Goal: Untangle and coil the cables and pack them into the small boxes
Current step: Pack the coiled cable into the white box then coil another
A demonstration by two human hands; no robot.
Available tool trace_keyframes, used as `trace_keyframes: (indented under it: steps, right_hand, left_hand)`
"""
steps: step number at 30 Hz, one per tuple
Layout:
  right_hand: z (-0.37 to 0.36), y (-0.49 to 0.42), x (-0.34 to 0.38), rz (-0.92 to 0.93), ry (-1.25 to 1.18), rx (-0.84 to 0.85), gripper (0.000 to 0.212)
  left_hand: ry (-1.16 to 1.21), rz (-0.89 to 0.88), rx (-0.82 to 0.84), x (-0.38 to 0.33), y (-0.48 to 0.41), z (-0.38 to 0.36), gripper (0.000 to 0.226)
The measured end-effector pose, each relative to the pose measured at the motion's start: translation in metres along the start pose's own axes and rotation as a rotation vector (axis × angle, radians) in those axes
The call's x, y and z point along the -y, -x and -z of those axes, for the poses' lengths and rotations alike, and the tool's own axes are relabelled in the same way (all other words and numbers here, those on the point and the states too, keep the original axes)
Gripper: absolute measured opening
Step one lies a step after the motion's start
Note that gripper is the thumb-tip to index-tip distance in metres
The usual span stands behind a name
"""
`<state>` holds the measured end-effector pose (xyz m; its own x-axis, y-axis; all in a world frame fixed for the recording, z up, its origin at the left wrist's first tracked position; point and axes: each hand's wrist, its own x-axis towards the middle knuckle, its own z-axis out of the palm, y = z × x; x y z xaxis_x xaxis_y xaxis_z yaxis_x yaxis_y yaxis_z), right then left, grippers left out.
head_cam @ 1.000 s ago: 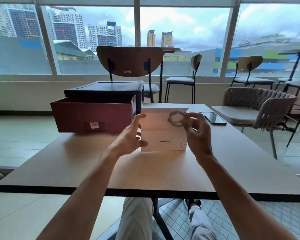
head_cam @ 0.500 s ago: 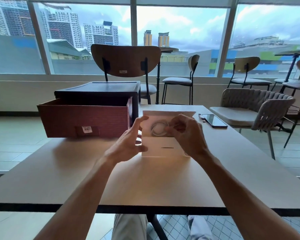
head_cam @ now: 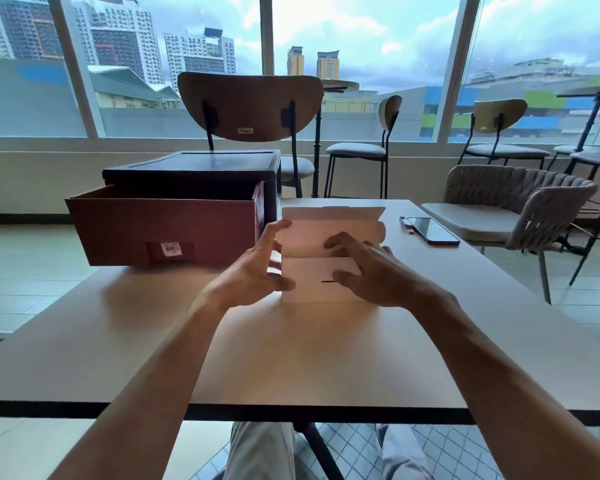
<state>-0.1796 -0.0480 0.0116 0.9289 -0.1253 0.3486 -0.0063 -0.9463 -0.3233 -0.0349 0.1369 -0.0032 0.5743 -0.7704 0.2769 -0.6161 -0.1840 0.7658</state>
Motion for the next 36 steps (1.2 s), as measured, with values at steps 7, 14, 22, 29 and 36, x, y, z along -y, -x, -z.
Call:
trace_keyframes:
  steps: [7,14,22,29,36]
  right_hand:
    - [0.005,0.002,-0.004,0.024,0.001,-0.101,0.048]
    - [0.004,-0.004,-0.026,-0.253,-0.439,-0.823,0.021]
    - [-0.021,-0.018,-0.063,-0.473,-0.891,-0.459,0.018]
    - [-0.031,-0.029,-0.069,-0.430,-0.904,-0.588,0.016]
    - [-0.038,-0.043,-0.087,-0.509,-1.015,-0.600,0.018]
  left_hand:
    - [-0.019,0.011,0.016,-0.003,0.001,0.001,0.100]
    - [-0.033,0.074,0.064,0.000,-0.007,0.003,0.104]
    - [0.085,0.125,-0.002,0.004,-0.031,-0.012,0.077]
    - [0.183,0.176,-0.124,0.013,-0.053,-0.023,0.049]
    - [0.313,0.175,-0.270,0.023,-0.078,-0.032,0.046]
